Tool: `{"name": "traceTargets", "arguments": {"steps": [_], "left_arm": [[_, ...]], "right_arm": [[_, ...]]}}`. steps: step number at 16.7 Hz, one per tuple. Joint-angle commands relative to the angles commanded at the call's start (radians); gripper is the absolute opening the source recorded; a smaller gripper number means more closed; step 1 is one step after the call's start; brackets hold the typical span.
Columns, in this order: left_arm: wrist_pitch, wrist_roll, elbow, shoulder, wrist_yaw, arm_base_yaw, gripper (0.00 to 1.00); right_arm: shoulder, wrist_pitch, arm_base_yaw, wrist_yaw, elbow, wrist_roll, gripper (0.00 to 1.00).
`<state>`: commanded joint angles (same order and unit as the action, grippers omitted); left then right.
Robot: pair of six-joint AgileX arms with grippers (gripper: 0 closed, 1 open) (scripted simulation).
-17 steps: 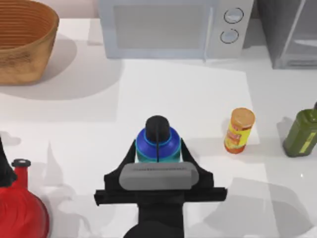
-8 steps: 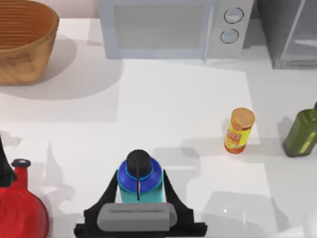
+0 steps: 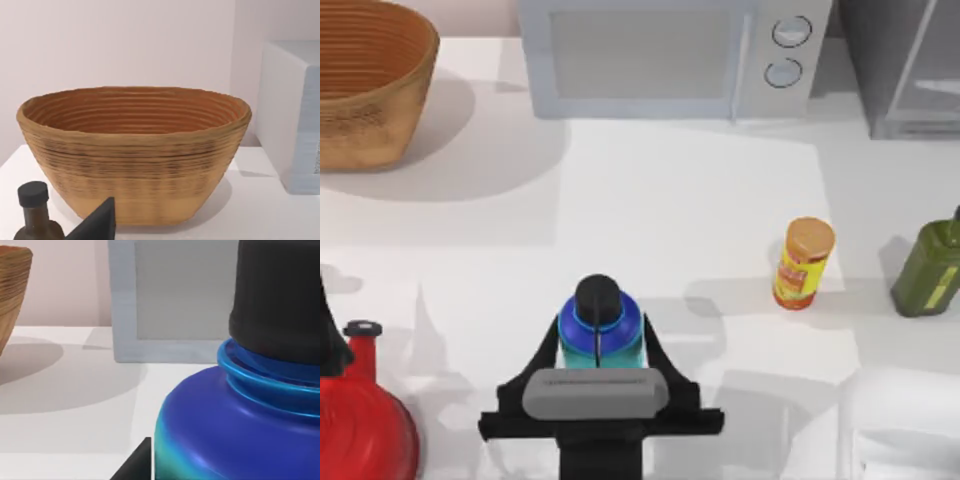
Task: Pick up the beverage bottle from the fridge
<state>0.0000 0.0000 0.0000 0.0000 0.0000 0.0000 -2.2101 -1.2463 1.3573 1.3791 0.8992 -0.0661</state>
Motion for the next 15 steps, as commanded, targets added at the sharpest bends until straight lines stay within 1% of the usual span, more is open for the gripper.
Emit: {"name": "traceTargets", "arguments": {"steps": [2,6,15], "left_arm": [[0.0,0.0,0.0,0.0,0.0,0.0,1.0],[0.0,0.0,0.0,0.0,0.0,0.0,1.0],[0.0,0.0,0.0,0.0,0.0,0.0,1.0]], "right_arm": [[-0.032,-0.041,-0.034,-0.03,0.01,0.019,0.0],[-0.038,-0.049,-0.04,-0.035,0.012,0.023,0.0],[-0.038,-0.049,-0.04,-0.035,0.012,0.023,0.68]]}}
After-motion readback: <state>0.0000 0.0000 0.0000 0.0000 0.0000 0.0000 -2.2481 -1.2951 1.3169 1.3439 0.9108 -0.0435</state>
